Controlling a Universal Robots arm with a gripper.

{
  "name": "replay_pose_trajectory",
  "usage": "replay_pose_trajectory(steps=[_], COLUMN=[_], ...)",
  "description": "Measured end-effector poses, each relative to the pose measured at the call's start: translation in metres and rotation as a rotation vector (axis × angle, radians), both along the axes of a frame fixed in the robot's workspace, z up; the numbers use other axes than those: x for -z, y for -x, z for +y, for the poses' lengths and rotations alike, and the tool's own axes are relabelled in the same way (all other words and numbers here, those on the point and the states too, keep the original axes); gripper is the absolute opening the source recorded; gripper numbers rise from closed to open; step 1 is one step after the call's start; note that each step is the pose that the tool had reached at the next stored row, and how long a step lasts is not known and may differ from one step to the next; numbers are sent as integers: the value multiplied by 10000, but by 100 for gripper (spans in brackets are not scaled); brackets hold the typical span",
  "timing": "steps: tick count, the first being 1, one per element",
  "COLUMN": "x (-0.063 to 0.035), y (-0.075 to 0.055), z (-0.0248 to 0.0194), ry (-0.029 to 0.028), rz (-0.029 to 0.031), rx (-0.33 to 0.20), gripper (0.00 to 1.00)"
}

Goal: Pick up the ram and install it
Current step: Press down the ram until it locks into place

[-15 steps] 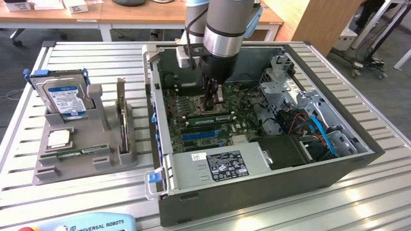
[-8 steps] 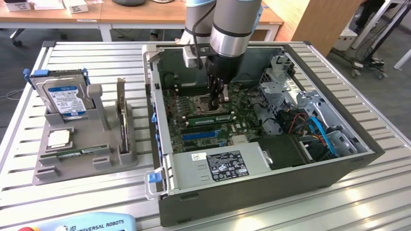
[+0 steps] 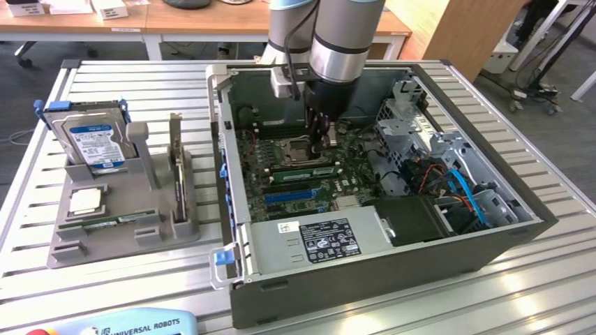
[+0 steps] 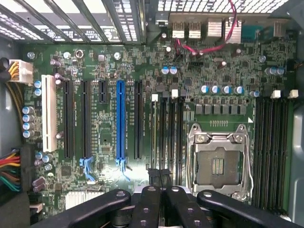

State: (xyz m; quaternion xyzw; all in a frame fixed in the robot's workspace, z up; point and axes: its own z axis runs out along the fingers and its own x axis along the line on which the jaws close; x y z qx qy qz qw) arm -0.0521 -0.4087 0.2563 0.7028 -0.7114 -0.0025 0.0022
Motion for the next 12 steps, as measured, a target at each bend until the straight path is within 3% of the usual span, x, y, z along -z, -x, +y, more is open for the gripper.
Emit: replay_pose_trajectory(steps=[12], x=[0], y=[-6], z=[0], ry=[0], rz=[-1], rx=[0], gripper=[10])
